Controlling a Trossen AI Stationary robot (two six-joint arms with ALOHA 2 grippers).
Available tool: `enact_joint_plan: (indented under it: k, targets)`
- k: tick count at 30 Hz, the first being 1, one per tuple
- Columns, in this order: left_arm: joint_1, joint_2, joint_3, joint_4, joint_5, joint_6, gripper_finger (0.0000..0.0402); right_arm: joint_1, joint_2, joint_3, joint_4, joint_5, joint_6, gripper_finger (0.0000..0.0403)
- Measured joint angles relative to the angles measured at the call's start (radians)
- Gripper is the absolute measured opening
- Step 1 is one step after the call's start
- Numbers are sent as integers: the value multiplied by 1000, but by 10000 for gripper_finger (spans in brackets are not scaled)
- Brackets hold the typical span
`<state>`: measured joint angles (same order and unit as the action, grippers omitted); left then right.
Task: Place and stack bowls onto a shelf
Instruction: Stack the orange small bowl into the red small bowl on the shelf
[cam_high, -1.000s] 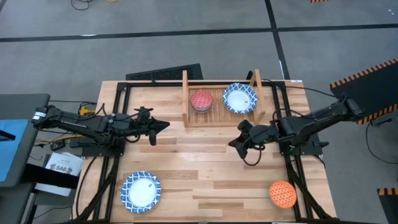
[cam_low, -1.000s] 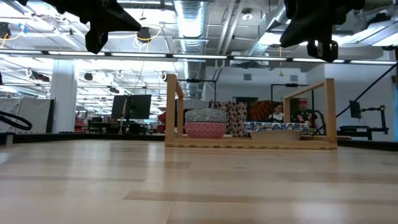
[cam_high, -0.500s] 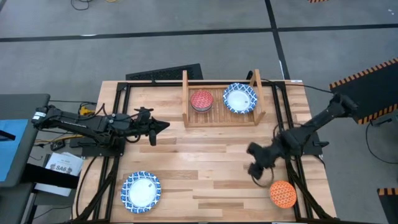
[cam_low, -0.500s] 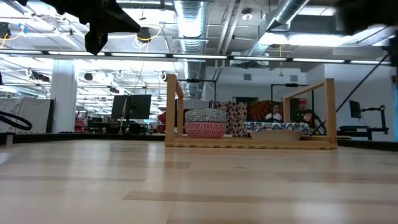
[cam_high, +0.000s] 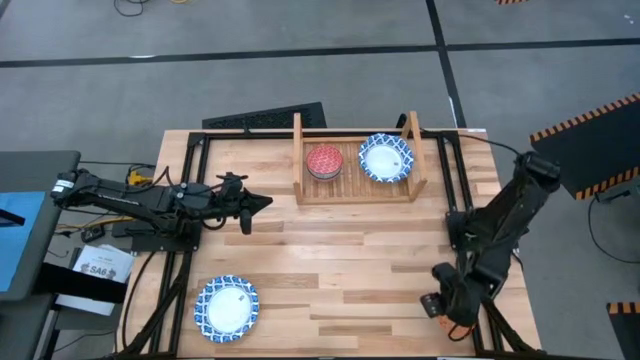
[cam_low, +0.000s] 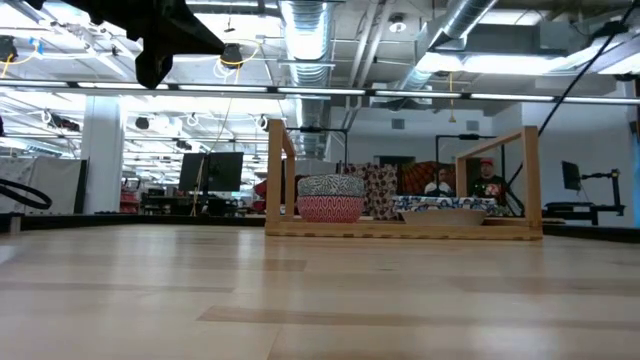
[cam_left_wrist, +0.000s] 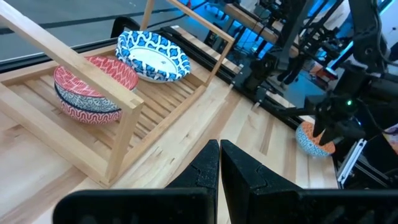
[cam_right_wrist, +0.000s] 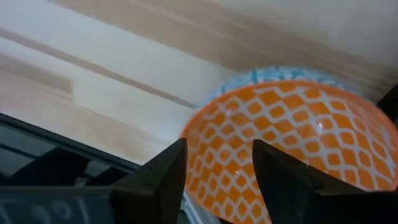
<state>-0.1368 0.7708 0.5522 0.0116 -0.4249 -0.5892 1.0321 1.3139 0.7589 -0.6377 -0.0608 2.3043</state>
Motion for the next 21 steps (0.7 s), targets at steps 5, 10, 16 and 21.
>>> enact_joint_plan:
  k: [5, 10, 16, 21]
  targets:
    - [0, 0, 0, 0, 0, 0, 0, -18, 58, -1, 83, -24, -2, 202]
    - [0, 0, 0, 0, 0, -2, 0, -40, 98, 0, 109, -18, -6, 201]
    - [0, 0, 0, 4, -1, -2, 0, -40, 97, 0, 92, -11, -16, 201]
    - [0, 0, 0, 3, -1, -1, 0, -64, 96, 0, 77, 12, -17, 201]
